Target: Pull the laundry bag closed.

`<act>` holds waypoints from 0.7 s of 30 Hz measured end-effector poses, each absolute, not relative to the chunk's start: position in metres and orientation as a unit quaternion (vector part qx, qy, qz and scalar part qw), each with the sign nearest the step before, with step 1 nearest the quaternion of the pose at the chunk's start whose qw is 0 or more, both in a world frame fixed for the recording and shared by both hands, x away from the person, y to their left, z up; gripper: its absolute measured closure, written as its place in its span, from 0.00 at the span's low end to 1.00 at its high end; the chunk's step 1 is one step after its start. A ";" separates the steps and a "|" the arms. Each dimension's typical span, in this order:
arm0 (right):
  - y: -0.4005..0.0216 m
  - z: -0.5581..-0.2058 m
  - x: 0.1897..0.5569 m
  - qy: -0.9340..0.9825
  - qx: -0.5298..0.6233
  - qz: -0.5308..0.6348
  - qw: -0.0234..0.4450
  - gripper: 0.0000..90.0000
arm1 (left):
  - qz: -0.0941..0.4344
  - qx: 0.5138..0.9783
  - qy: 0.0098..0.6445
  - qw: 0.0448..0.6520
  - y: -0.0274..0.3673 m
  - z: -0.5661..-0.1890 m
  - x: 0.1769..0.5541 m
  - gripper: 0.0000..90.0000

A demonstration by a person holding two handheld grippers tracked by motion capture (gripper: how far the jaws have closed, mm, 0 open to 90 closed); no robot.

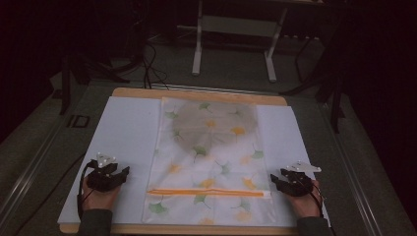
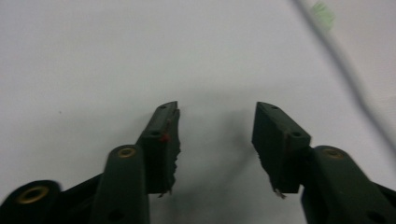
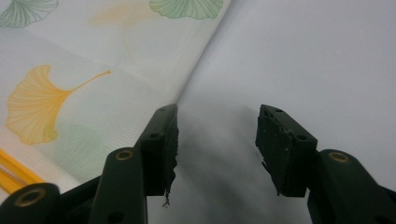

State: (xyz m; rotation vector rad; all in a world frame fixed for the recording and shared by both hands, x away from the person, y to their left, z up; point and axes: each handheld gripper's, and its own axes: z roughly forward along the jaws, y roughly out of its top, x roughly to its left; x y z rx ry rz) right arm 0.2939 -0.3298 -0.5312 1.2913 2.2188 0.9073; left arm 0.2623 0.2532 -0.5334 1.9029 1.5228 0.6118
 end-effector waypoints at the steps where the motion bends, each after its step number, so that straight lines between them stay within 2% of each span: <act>1: -0.329 -0.531 0.294 0.800 0.461 0.324 0.205 0.54 | 0.232 0.722 0.570 0.314 0.252 -0.532 0.261 0.59; 12: -0.322 -0.524 0.291 0.817 0.440 0.313 0.201 0.57 | 0.208 0.749 0.526 0.345 0.244 -0.520 0.246 0.63; 21: -0.316 -0.506 0.293 0.832 0.415 0.313 0.191 0.54 | 0.184 0.744 0.527 0.368 0.250 -0.516 0.242 0.64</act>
